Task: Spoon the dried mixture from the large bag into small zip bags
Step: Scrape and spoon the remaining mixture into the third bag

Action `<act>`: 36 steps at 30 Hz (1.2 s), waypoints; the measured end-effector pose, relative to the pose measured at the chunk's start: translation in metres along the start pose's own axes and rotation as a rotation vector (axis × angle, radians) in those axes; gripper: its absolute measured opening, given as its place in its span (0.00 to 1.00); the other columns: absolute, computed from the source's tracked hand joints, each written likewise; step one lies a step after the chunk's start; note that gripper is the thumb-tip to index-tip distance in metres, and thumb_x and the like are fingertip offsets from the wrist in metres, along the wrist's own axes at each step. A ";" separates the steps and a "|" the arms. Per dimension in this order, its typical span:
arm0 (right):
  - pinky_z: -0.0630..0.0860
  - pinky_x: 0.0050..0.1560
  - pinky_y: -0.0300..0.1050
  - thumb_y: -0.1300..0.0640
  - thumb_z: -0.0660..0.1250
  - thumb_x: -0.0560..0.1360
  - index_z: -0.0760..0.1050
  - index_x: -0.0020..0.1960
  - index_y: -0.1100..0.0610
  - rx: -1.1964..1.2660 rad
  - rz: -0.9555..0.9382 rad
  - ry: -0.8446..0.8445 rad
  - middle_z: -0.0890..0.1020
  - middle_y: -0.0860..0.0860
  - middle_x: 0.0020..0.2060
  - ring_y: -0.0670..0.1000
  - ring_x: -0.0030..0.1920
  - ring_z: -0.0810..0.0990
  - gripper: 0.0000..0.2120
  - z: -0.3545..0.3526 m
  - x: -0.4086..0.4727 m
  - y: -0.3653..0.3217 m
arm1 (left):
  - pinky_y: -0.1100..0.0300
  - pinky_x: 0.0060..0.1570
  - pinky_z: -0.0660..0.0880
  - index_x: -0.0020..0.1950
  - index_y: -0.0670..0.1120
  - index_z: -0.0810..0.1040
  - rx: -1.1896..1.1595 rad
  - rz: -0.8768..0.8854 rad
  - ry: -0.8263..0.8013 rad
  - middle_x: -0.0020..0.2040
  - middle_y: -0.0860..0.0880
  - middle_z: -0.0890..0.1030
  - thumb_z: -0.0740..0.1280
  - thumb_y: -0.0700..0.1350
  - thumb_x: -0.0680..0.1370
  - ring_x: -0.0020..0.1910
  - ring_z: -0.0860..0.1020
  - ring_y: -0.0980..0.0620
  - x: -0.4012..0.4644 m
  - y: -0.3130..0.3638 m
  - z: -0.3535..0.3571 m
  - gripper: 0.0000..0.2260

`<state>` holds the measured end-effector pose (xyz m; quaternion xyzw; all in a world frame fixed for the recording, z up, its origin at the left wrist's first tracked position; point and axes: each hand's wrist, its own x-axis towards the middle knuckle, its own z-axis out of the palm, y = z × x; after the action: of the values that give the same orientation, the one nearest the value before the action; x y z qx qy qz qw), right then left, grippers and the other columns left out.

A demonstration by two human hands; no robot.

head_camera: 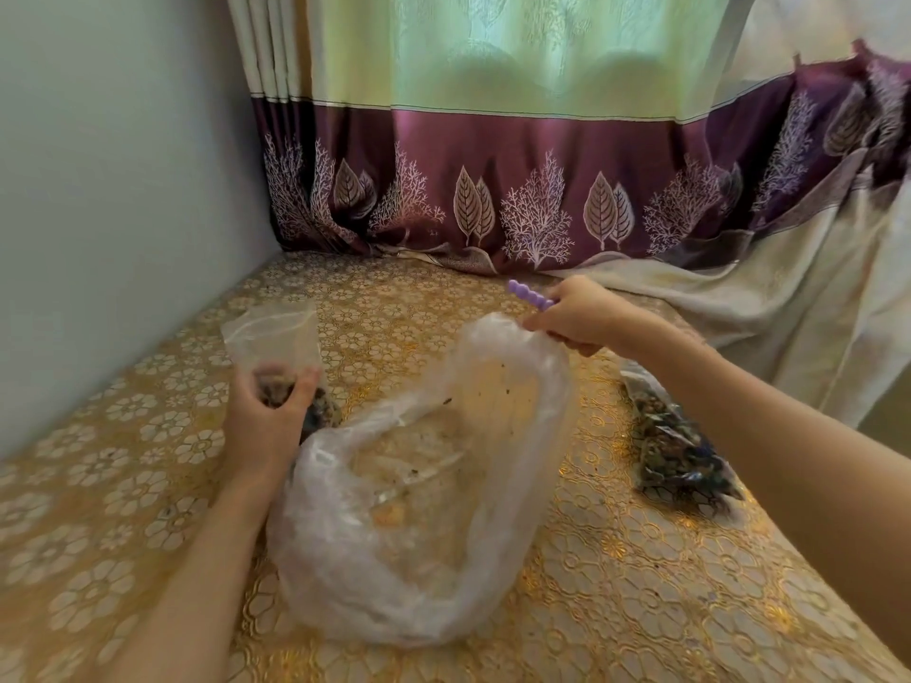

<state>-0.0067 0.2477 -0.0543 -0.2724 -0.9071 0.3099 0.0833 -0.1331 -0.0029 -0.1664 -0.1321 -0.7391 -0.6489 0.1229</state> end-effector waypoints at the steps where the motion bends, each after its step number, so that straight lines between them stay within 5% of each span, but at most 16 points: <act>1: 0.64 0.19 0.35 0.56 0.67 0.76 0.70 0.37 0.60 0.039 0.001 -0.006 0.68 0.50 0.27 0.46 0.22 0.64 0.13 0.002 -0.001 0.002 | 0.64 0.35 0.68 0.51 0.49 0.70 0.001 -0.003 -0.004 0.43 0.53 0.74 0.69 0.52 0.73 0.41 0.74 0.55 0.001 0.000 -0.001 0.13; 7: 0.62 0.19 0.35 0.62 0.64 0.77 0.70 0.44 0.62 0.295 0.084 -0.060 0.68 0.51 0.29 0.44 0.21 0.63 0.06 0.005 -0.011 0.018 | 0.69 0.40 0.65 0.59 0.45 0.72 0.065 0.009 -0.021 0.53 0.51 0.75 0.70 0.54 0.73 0.51 0.73 0.52 0.007 0.000 -0.007 0.20; 11: 0.62 0.18 0.34 0.63 0.62 0.77 0.70 0.46 0.63 0.412 0.127 -0.036 0.69 0.51 0.31 0.43 0.21 0.64 0.03 0.009 -0.017 0.031 | 0.65 0.45 0.70 0.70 0.43 0.63 0.060 -0.007 0.006 0.62 0.46 0.73 0.72 0.52 0.71 0.55 0.72 0.50 0.006 0.011 -0.007 0.33; 14: 0.61 0.17 0.35 0.61 0.63 0.78 0.67 0.40 0.60 0.435 0.137 0.006 0.68 0.50 0.28 0.42 0.17 0.62 0.09 0.010 -0.020 0.039 | 0.45 0.64 0.66 0.74 0.43 0.54 0.237 0.033 0.147 0.69 0.41 0.63 0.71 0.53 0.71 0.67 0.64 0.44 -0.004 0.028 -0.008 0.39; 17: 0.61 0.17 0.35 0.61 0.63 0.78 0.65 0.37 0.59 0.424 0.133 0.032 0.66 0.51 0.26 0.42 0.17 0.62 0.12 0.010 -0.023 0.043 | 0.44 0.63 0.63 0.70 0.39 0.61 0.361 0.374 0.391 0.64 0.39 0.67 0.66 0.45 0.74 0.63 0.66 0.44 -0.031 0.051 -0.007 0.27; 18: 0.61 0.17 0.35 0.63 0.62 0.77 0.65 0.36 0.59 0.419 0.129 0.041 0.66 0.51 0.26 0.43 0.18 0.61 0.12 0.008 -0.024 0.043 | 0.48 0.59 0.67 0.65 0.38 0.66 0.341 0.551 0.360 0.59 0.41 0.71 0.64 0.42 0.74 0.57 0.69 0.46 -0.043 0.059 -0.001 0.21; 20: 0.60 0.16 0.35 0.66 0.60 0.76 0.64 0.35 0.59 0.416 0.121 0.060 0.65 0.51 0.25 0.44 0.19 0.61 0.12 0.006 -0.026 0.039 | 0.55 0.52 0.73 0.57 0.42 0.72 0.328 0.743 -0.033 0.50 0.48 0.74 0.63 0.39 0.76 0.49 0.73 0.51 -0.068 0.068 0.020 0.11; 22: 0.59 0.16 0.34 0.69 0.58 0.75 0.64 0.34 0.59 0.431 0.111 0.063 0.65 0.51 0.24 0.44 0.19 0.62 0.12 0.003 -0.028 0.033 | 0.57 0.54 0.73 0.59 0.47 0.74 0.362 0.534 -0.518 0.53 0.51 0.76 0.63 0.45 0.77 0.53 0.75 0.53 -0.087 0.067 0.044 0.11; 24: 0.59 0.16 0.34 0.69 0.59 0.75 0.64 0.34 0.59 0.478 0.090 0.037 0.67 0.48 0.20 0.43 0.17 0.62 0.13 0.000 -0.030 0.030 | 0.53 0.63 0.67 0.67 0.50 0.68 0.438 0.290 -0.775 0.65 0.51 0.71 0.65 0.50 0.77 0.65 0.68 0.52 -0.095 0.053 0.063 0.19; 27: 0.59 0.15 0.34 0.67 0.63 0.75 0.69 0.35 0.62 0.526 0.063 -0.011 0.70 0.48 0.20 0.42 0.17 0.63 0.10 -0.003 -0.033 0.030 | 0.50 0.66 0.56 0.71 0.55 0.61 0.800 0.442 -0.829 0.72 0.54 0.62 0.61 0.59 0.74 0.71 0.56 0.53 -0.098 0.032 0.078 0.26; 31: 0.60 0.16 0.34 0.62 0.68 0.75 0.75 0.44 0.62 0.467 0.068 -0.124 0.72 0.50 0.27 0.42 0.18 0.63 0.04 0.003 -0.039 0.041 | 0.51 0.63 0.52 0.71 0.56 0.62 0.834 0.507 -0.779 0.72 0.57 0.61 0.43 0.72 0.62 0.71 0.56 0.54 -0.106 0.029 0.080 0.41; 34: 0.59 0.17 0.33 0.47 0.70 0.72 0.76 0.53 0.62 0.432 0.058 -0.162 0.73 0.51 0.33 0.41 0.19 0.62 0.20 0.004 -0.045 0.049 | 0.53 0.62 0.51 0.71 0.56 0.62 0.856 0.506 -0.777 0.72 0.57 0.60 0.45 0.73 0.63 0.70 0.56 0.55 -0.104 0.028 0.079 0.40; 36: 0.60 0.18 0.34 0.38 0.69 0.68 0.74 0.54 0.63 0.384 0.034 -0.181 0.80 0.44 0.48 0.42 0.20 0.62 0.29 0.001 -0.050 0.050 | 0.53 0.63 0.52 0.72 0.56 0.60 0.886 0.532 -0.783 0.72 0.57 0.60 0.53 0.70 0.70 0.70 0.56 0.55 -0.102 0.025 0.079 0.34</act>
<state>0.0570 0.2530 -0.0851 -0.2378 -0.8306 0.5014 0.0466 -0.0294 0.0751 -0.1899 -0.4745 -0.8690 -0.1334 0.0437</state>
